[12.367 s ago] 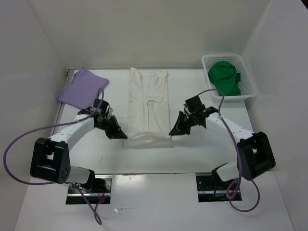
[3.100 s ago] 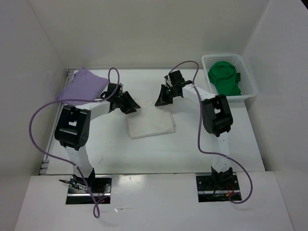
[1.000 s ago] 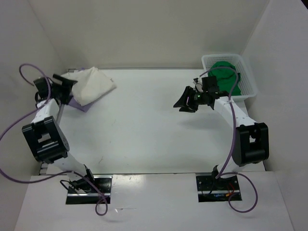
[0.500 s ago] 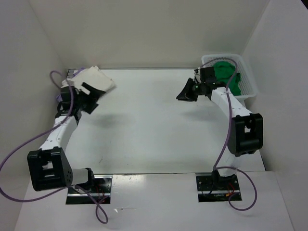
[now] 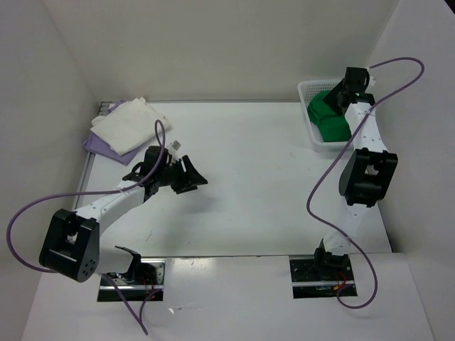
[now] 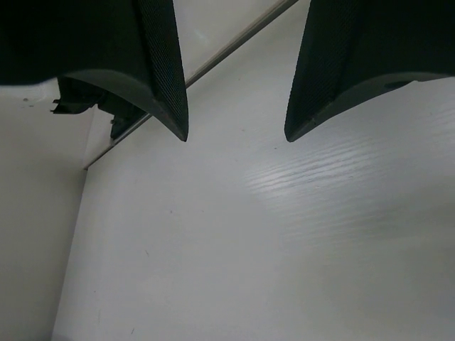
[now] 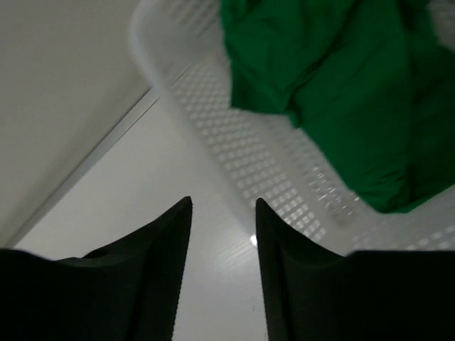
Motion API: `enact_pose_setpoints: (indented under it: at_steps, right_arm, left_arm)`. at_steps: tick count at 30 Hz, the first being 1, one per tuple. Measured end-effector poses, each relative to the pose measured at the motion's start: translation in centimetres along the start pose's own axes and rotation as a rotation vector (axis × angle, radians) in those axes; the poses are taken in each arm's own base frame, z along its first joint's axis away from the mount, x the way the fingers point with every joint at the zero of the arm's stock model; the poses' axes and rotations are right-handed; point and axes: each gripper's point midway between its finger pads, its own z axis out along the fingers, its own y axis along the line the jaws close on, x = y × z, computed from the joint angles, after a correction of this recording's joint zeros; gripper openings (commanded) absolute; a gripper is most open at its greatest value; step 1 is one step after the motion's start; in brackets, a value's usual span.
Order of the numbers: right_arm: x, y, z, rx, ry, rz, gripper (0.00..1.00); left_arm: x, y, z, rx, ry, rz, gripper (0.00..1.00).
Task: Fold and stack the t-shirts
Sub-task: Grab crumpled tshirt from bin with the right arm
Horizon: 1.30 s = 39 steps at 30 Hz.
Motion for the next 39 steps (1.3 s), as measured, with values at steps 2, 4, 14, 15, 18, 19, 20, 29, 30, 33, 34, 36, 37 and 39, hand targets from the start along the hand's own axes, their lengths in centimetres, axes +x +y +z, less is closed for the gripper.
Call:
enact_pose_setpoints:
  at_steps: [2,4,14,15,18,19,20,29,30,33,34,36,37,39]
  right_arm:
    - [-2.2,-2.8,2.3,0.095,-0.046,0.026,0.52]
    - [-3.6,-4.5,4.7,0.158,-0.07,0.039,0.54]
    - [0.2,-8.3,13.7,0.271,0.038,0.061,0.58]
    - [0.4,-8.2,14.2,0.264,0.044,0.064,0.58]
    - [0.5,-7.8,15.3,0.24,0.049,0.073,0.55]
    - [0.4,-7.6,15.6,0.232,0.049,0.077,0.5]
    - [0.3,-7.4,15.9,0.222,0.047,0.08,0.48]
    - [0.6,-7.1,18.4,0.195,0.049,0.095,0.46]
    - [0.8,-7.2,18.5,0.195,0.057,0.095,0.51]
    - [1.2,-7.2,18.5,0.197,0.073,0.095,0.56]
    - [1.3,-7.2,18.5,0.196,0.075,0.093,0.41]
    - [1.2,-7.1,18.4,0.19,0.077,0.085,0.24]
    - [1.2,-7.1,18.3,0.188,0.08,0.087,0.09]
    - [1.3,-6.9,18.4,0.178,0.086,0.085,0.0]
  left_arm:
    - [0.1,0.1,-0.1,0.0,0.003,0.02,0.66]
    - [0.2,0.1,-0.1,0.004,0.008,0.031,0.66]
    - [0.9,0.5,-0.3,-0.009,0.046,0.068,0.72]
    - [0.9,0.6,-0.2,-0.01,0.048,0.073,0.72]
    - [0.9,0.9,0.2,-0.019,0.059,0.072,0.72]
    - [0.9,1.0,0.3,-0.022,0.062,0.069,0.73]
    - [0.9,1.1,0.4,-0.025,0.066,0.066,0.73]
    - [0.9,1.2,0.6,-0.034,0.067,0.035,0.73]
    - [0.9,1.3,0.6,-0.036,0.064,0.033,0.73]
    - [0.8,1.2,0.7,-0.037,0.059,0.03,0.73]
    - [0.7,1.2,0.7,-0.036,0.058,0.025,0.73]
    - [0.7,1.1,0.7,-0.037,0.056,0.014,0.73]
    - [0.7,1.1,0.7,-0.037,0.055,0.012,0.73]
    - [0.6,1.2,0.7,-0.039,0.053,0.012,0.73]
